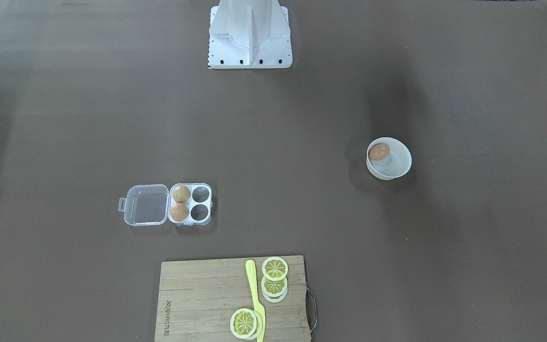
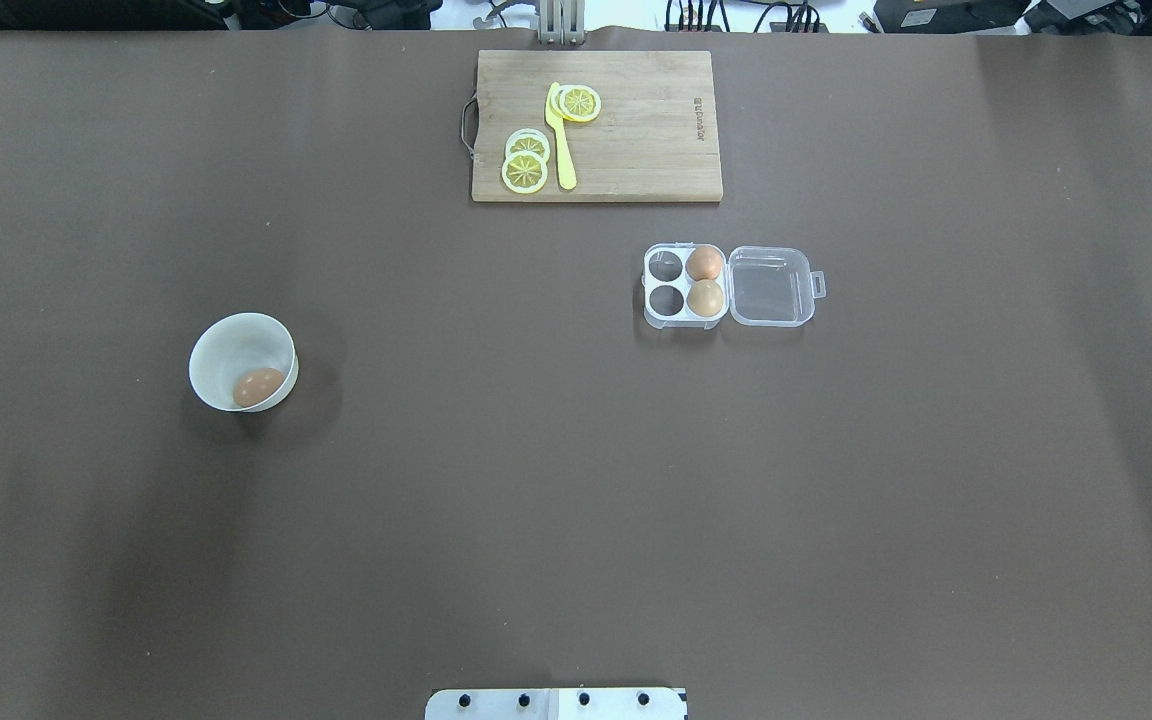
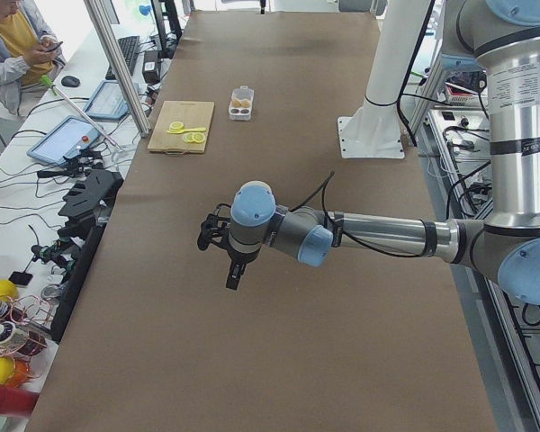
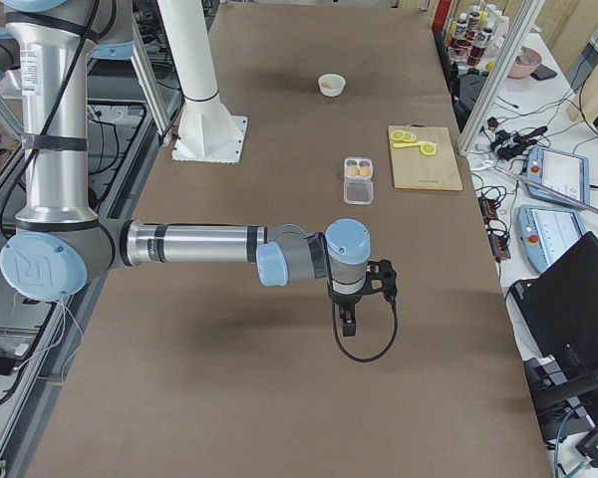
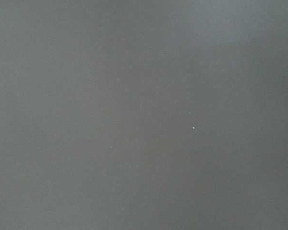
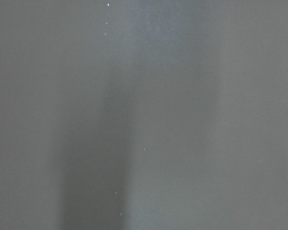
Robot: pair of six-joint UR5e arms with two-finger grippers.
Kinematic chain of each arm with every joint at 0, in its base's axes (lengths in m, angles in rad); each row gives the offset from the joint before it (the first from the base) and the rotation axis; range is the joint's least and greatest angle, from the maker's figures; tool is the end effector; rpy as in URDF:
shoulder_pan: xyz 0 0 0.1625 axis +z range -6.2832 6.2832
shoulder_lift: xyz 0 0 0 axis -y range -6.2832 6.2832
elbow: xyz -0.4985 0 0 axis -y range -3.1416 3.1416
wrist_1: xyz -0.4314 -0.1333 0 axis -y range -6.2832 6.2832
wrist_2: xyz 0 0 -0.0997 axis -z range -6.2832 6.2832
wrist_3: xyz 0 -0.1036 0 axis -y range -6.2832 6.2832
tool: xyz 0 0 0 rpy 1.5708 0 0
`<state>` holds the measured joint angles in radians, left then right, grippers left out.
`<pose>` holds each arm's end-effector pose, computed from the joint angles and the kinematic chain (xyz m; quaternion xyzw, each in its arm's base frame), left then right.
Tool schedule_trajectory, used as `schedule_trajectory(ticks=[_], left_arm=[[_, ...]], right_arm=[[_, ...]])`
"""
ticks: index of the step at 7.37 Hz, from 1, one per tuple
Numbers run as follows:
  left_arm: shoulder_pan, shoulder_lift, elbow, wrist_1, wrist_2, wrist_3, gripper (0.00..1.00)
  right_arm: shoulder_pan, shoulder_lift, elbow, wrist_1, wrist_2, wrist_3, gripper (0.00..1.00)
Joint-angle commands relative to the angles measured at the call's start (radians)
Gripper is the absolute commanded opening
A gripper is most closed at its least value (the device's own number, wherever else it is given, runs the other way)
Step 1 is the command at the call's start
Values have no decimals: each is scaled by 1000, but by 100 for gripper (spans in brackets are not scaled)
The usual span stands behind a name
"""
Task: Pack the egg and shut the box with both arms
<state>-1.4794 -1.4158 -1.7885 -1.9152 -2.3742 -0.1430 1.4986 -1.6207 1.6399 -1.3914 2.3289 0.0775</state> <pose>-0.0153 -0.4770 0.6546 0.1400 0.4020 0.0558 0.9031 0.0245 -0.5222 0.7062 0.0643 -0.3741 -0.0342 0.9245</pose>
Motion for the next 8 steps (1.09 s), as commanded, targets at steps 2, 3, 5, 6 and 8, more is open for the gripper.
schedule_trajectory(ticks=[2, 3, 5, 6, 8], left_arm=[[4, 1, -11, -4, 1, 3, 97], [4, 3, -12, -13, -2, 3, 98], [10, 12, -11, -59, -7, -4, 98], [11, 14, -3, -62, -4, -4, 97], [10, 8, -2, -62, -3, -3, 97]], right_arm=[[0, -13, 14, 2, 4, 1, 100], [0, -17, 14, 2, 7, -1, 100], [-1, -22, 12, 3, 4, -2, 100], [-1, -22, 9, 3, 4, -10, 100], [-1, -21, 18, 3, 12, -13, 100]])
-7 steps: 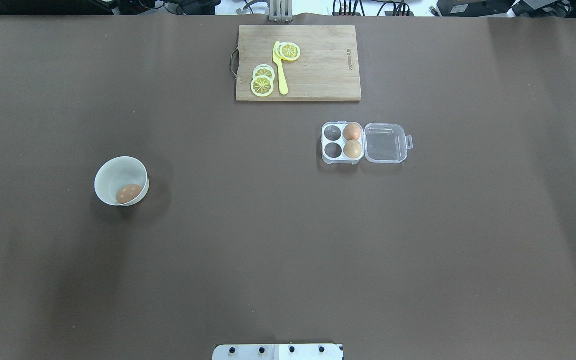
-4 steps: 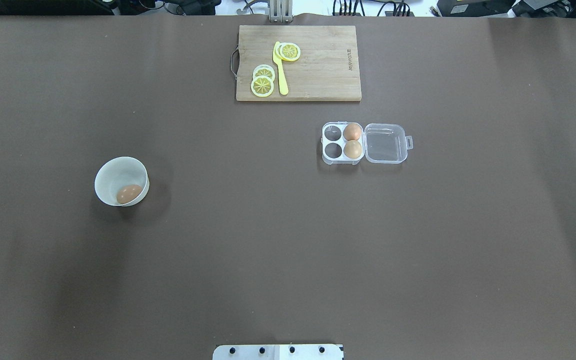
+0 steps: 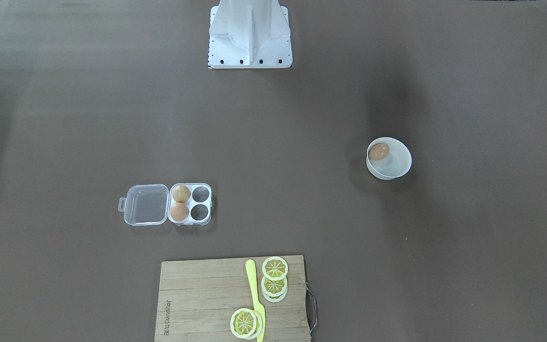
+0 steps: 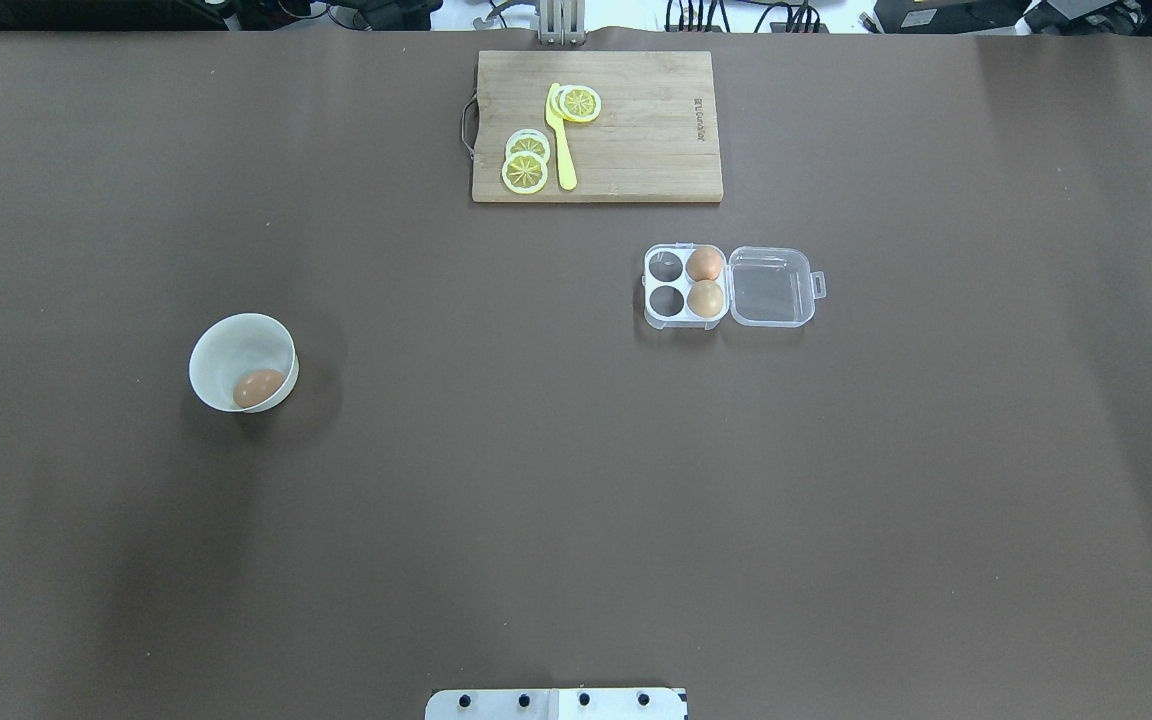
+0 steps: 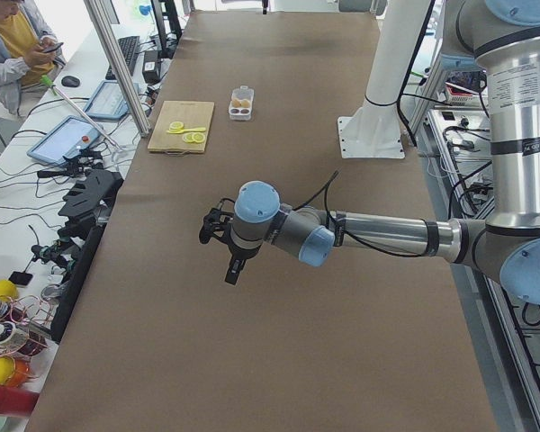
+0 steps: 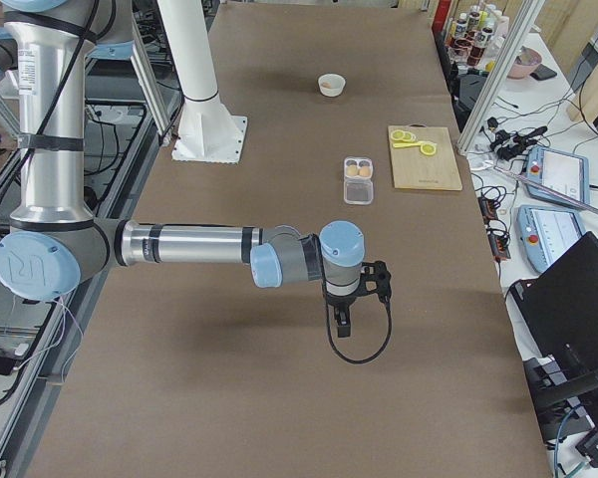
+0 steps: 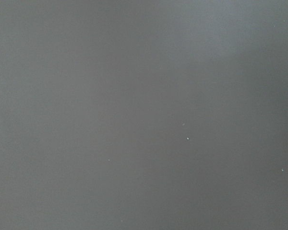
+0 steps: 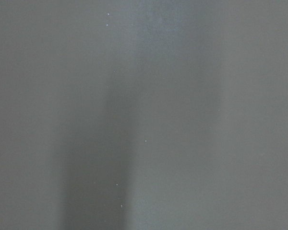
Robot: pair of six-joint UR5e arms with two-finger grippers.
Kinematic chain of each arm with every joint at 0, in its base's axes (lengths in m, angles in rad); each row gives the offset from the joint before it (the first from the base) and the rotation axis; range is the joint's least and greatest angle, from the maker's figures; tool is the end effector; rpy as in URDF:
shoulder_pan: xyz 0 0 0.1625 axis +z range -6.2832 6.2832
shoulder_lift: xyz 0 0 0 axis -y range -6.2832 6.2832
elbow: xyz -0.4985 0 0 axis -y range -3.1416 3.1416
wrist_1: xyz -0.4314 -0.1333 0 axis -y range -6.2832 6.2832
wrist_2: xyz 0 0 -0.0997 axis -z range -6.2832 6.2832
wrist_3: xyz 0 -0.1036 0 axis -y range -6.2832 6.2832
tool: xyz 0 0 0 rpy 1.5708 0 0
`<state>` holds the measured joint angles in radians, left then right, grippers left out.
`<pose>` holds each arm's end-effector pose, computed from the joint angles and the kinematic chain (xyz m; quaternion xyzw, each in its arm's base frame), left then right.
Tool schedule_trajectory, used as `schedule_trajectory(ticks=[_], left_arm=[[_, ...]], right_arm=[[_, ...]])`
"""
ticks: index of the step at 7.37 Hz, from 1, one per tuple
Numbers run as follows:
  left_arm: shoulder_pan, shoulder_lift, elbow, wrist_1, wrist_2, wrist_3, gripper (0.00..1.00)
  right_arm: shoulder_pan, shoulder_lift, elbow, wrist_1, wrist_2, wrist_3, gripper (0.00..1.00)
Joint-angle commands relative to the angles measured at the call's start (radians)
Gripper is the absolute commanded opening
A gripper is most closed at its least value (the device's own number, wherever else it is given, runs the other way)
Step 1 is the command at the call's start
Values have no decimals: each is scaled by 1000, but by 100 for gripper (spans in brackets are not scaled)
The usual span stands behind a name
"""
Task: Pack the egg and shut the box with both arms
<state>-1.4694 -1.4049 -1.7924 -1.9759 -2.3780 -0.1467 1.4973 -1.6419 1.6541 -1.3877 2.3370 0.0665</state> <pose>-0.0106 -0.4731 0.6500 0.1611 0.4054 0.0694 0.8972 0.0240 -0.5114 0.7084 0.0642 -0.3774 -0.0397 0.9230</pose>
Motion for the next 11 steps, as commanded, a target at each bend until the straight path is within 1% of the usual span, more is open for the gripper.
schedule_trajectory(ticks=[1, 2, 3, 5, 8, 10, 11], left_arm=[[1, -11, 4, 2, 0, 7, 97], [1, -14, 7, 5, -10, 6, 97], [1, -13, 10, -1, -10, 9, 97], [1, 7, 10, -61, -7, 1, 98], [4, 3, 7, -67, -10, -7, 98], [98, -31, -51, -70, -6, -11, 97], [156, -81, -68, -70, -3, -57, 92]], right_arm=[[0, 1, 4, 1, 13, 1, 100], [0, -1, -6, 36, 40, -1, 100], [0, -13, -10, 77, 42, -2, 100], [-3, -28, -8, 127, 47, -4, 100], [-5, -30, -13, 128, 47, 10, 100], [-41, -27, -4, 131, 48, 10, 100], [-66, -21, 3, 131, 50, 12, 100]])
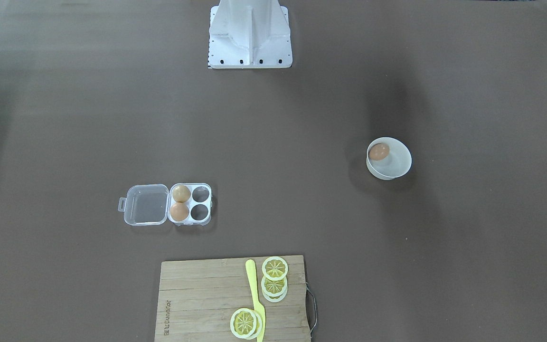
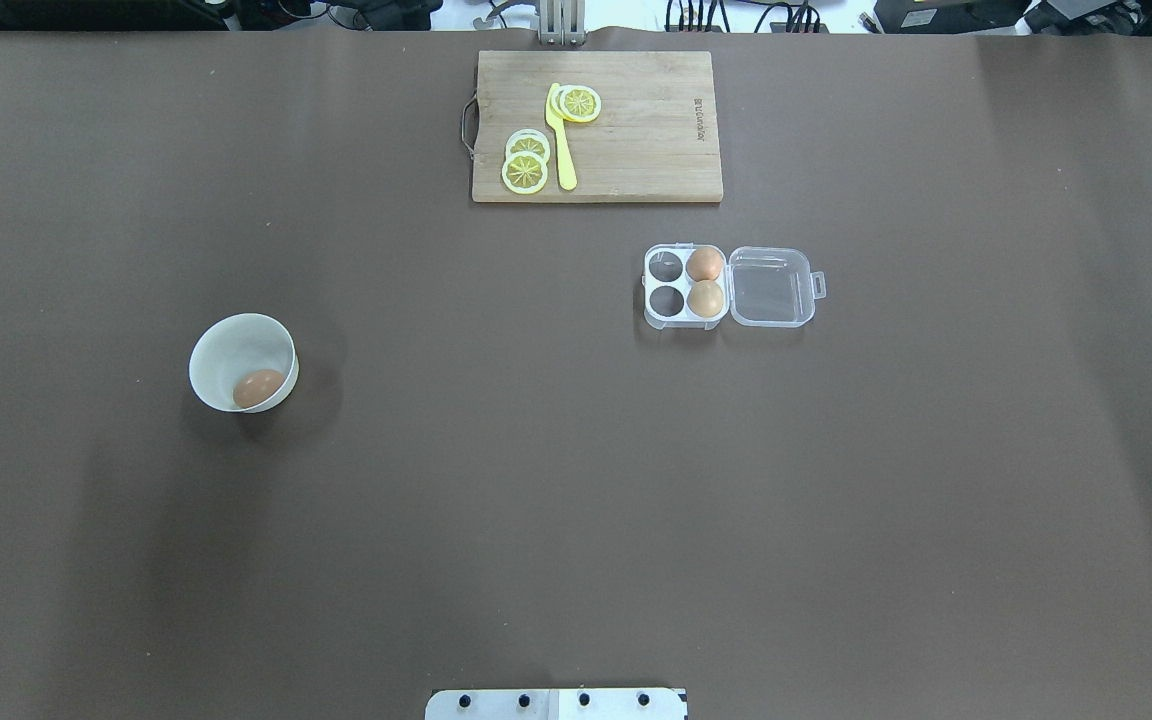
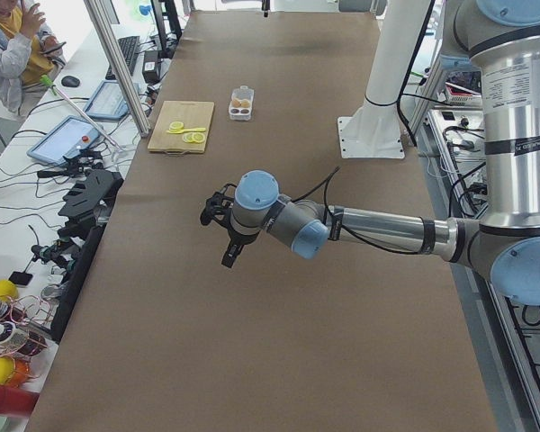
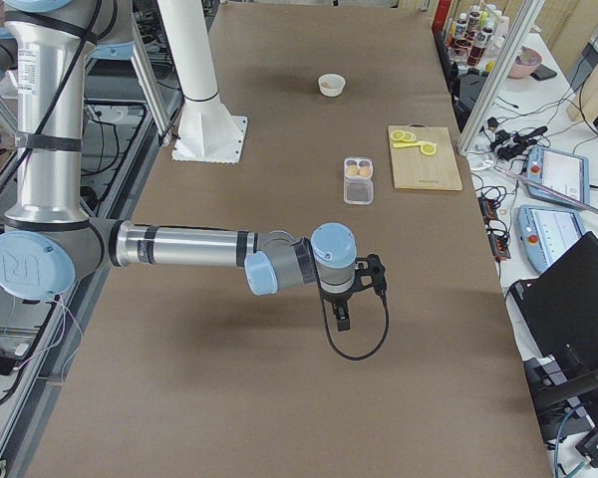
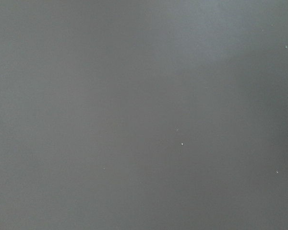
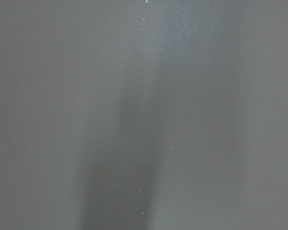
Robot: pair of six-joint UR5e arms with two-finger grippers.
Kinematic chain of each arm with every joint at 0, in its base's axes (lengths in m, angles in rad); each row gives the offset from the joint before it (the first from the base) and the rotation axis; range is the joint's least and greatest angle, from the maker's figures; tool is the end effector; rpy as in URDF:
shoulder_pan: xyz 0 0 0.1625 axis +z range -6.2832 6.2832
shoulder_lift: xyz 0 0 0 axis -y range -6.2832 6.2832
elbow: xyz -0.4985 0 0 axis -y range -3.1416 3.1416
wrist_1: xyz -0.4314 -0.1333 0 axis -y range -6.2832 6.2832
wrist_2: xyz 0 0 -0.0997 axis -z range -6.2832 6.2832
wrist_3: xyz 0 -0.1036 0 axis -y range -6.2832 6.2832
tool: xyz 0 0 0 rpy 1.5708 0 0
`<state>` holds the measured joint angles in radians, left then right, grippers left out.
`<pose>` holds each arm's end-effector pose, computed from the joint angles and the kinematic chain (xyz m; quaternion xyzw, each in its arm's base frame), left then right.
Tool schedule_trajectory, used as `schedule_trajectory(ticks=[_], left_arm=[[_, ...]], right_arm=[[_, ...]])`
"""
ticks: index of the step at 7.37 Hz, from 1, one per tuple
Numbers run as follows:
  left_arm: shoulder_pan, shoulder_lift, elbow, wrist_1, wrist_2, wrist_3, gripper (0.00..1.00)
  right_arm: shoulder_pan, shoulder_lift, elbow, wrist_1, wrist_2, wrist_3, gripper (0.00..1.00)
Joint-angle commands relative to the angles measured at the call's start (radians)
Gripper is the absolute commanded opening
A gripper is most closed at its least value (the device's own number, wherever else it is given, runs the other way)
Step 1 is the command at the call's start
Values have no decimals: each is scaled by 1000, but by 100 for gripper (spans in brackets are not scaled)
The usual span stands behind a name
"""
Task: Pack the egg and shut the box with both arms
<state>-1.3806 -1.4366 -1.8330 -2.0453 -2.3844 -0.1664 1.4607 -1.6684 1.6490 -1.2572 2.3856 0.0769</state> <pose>0.0345 -0.4859 0.6036 0.2012 0.4202 0.1278 0.8756 0.0028 -0.5021 0.7061 0.0974 -0.4028 -0.0731 0.9071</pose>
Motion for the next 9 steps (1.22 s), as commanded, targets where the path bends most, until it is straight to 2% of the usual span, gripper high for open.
schedule_trajectory(ticks=[1, 2, 3, 4, 6, 9], left_arm=[[150, -118, -35, -1, 11, -117, 92], [243, -183, -41, -1, 69, -163, 87], [334, -221, -48, 2, 162, -173, 87], [407, -255, -34, 8, 213, -177, 85], [471, -277, -5, 8, 220, -177, 81], [548, -313, 53, 8, 220, -177, 64]], right_arm=[[-43, 12, 9, 1, 1, 1, 99], [-48, 12, 17, 1, 1, 1, 99], [-52, 13, 18, 1, 1, 3, 99], [-71, 15, 32, 1, 1, 3, 99], [-79, 13, 38, 1, 3, 3, 99], [-82, 12, 38, -1, 1, 3, 99]])
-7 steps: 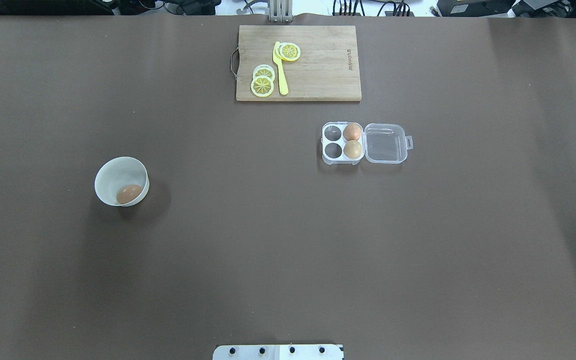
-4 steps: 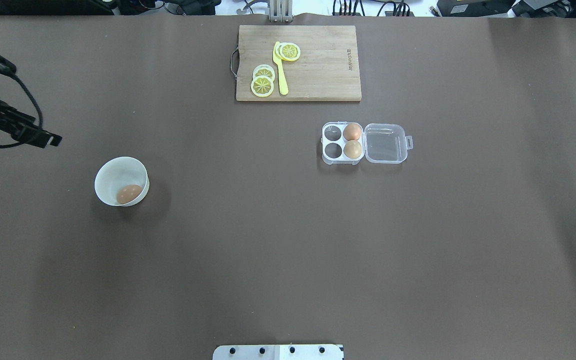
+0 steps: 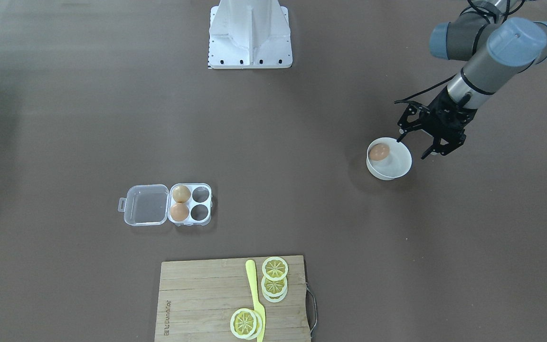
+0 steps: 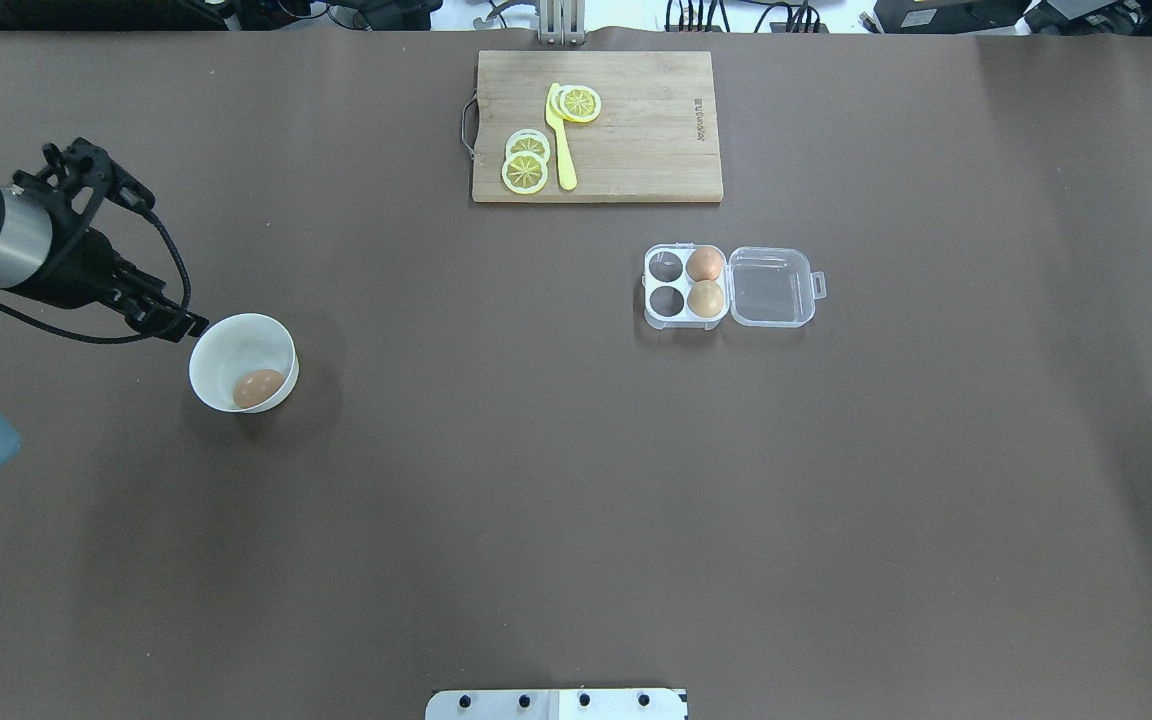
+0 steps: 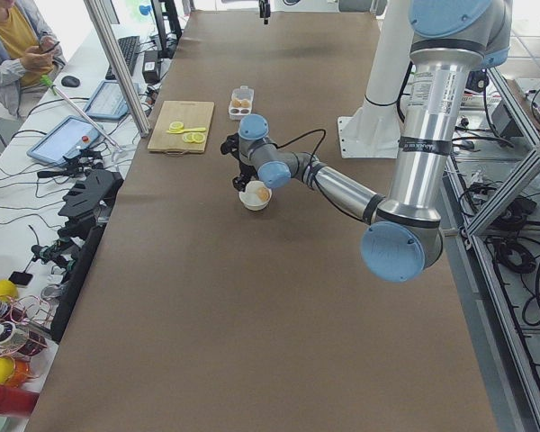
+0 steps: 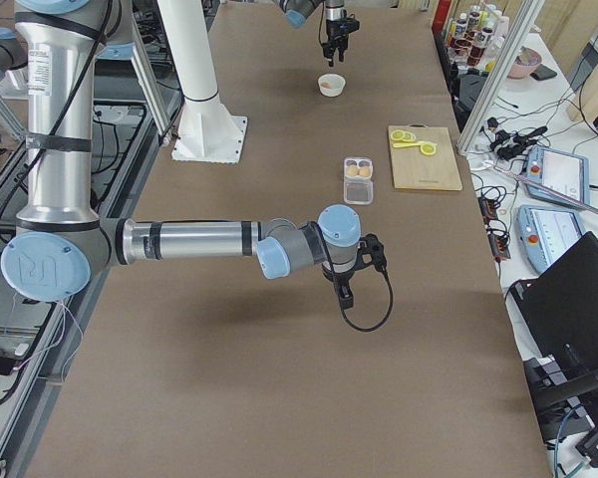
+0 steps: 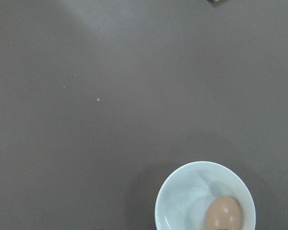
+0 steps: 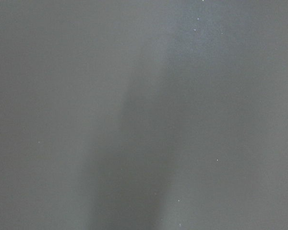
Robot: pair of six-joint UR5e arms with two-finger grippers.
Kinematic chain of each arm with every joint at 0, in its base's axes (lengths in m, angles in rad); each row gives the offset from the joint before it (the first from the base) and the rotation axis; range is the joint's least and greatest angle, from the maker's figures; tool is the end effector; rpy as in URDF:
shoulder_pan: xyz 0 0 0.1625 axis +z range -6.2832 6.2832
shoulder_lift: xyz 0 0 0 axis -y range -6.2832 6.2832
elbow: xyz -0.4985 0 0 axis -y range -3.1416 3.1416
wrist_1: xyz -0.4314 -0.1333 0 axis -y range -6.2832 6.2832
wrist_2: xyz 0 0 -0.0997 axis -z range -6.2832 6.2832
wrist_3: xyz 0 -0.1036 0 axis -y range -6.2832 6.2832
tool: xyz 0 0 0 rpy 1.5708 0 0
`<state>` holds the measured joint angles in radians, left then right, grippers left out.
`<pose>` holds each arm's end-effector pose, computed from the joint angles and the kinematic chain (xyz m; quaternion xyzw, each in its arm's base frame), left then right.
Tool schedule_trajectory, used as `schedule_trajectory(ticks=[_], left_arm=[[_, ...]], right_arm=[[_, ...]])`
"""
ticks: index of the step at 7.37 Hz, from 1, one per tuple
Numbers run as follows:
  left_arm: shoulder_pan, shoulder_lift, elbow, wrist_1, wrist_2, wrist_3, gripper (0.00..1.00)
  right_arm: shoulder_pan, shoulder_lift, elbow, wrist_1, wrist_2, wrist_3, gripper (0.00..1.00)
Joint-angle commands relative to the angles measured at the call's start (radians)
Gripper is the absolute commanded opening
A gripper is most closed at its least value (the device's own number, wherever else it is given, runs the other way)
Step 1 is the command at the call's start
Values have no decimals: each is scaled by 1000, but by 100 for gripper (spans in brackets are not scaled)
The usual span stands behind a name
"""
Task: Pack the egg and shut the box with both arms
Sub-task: 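Move the left gripper down into the white bowl over the egg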
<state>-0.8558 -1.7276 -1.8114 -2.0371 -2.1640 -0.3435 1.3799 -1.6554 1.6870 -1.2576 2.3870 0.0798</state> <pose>0.3402 -0.5068 0.4679 0.2115 0.4312 0.2806 0.8310 -0.0394 -0.5086 0.6787 0.1033 -0.4087 -0.1182 0.8991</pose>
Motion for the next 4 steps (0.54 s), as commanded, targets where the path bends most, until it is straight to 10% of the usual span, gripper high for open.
schedule_trajectory(ticks=[1, 4], left_arm=[[35, -27, 55, -5, 0, 6, 63], [63, -35, 75, -9, -8, -2, 63]], right_arm=[[-1, -3, 0, 0, 1, 0, 99], [-2, -4, 0, 0, 1, 0, 99]])
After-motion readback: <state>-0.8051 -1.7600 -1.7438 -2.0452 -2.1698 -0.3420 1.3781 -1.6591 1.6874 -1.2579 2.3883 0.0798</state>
